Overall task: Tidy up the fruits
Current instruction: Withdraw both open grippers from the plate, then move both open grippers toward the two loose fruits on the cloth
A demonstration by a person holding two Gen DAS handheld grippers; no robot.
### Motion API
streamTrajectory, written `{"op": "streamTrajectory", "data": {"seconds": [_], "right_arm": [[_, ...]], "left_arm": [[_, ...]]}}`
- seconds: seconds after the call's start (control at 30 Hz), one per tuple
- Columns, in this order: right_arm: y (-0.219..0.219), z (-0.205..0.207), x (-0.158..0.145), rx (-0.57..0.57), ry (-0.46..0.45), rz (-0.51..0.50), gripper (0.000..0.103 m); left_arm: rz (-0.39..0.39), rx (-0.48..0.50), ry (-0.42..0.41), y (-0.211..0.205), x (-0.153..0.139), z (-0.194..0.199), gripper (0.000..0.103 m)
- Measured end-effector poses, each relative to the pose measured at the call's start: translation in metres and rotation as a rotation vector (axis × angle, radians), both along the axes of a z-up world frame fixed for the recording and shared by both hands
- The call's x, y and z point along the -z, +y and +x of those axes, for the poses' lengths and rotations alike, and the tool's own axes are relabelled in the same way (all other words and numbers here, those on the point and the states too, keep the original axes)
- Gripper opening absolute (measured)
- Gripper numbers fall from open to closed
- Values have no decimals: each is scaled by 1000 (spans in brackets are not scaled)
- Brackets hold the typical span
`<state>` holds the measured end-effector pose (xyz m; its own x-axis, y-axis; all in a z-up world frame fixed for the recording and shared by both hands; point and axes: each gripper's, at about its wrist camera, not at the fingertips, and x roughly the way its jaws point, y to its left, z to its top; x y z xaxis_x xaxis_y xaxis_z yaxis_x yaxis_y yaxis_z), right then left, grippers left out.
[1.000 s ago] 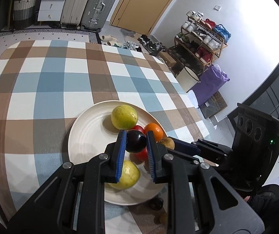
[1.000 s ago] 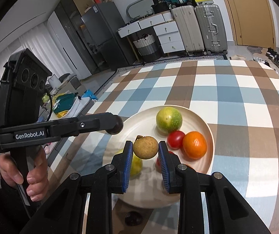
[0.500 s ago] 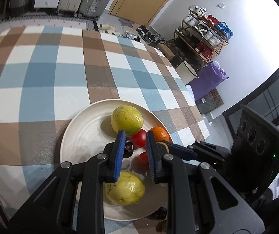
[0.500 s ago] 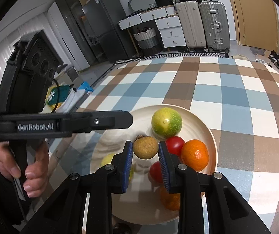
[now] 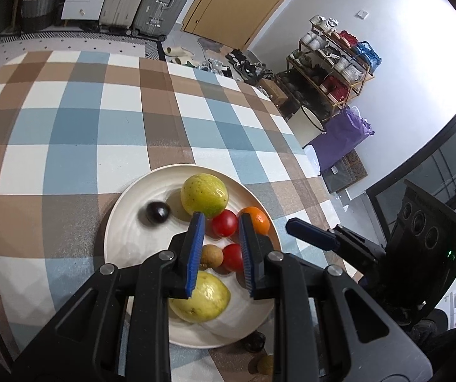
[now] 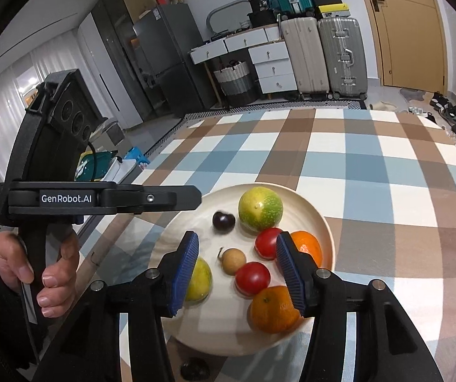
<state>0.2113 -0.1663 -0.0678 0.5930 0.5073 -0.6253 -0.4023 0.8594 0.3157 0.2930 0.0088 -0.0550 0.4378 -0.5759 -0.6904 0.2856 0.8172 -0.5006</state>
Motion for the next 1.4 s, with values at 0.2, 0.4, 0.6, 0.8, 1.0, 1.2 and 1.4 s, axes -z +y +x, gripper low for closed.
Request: {"op": "streamTrajectory", "data": {"seconds": [0.2,0.4,0.6,0.8,1.0,1.2,1.4], "right_arm": [[-12,-19,-11,28,-30,17,61],[-28,-37,-19,84,-58,52,68],[-33,-56,-26,100,-87,63,73],[-33,-75,-31,96,-118,66,80],[-35,-95,-32,106,-143,72,89],[-37,-112,-36,118,-159,76,96],[-38,-126,-41,120,-185,79,99]], "left_arm": [[25,-2,-37,-1,-14,-27,18],[62,-8,-63,-2,-23,-57,19],[84,-15,-79,-6,-26,-86,28],[111,-29,-97,-11,-26,-116,49],[176,-126,-108,-8,-20,-139,73],[225,-155,-125,-11,-19,-157,81],[288,-227,-130,-12,-14,-170,88]]}}
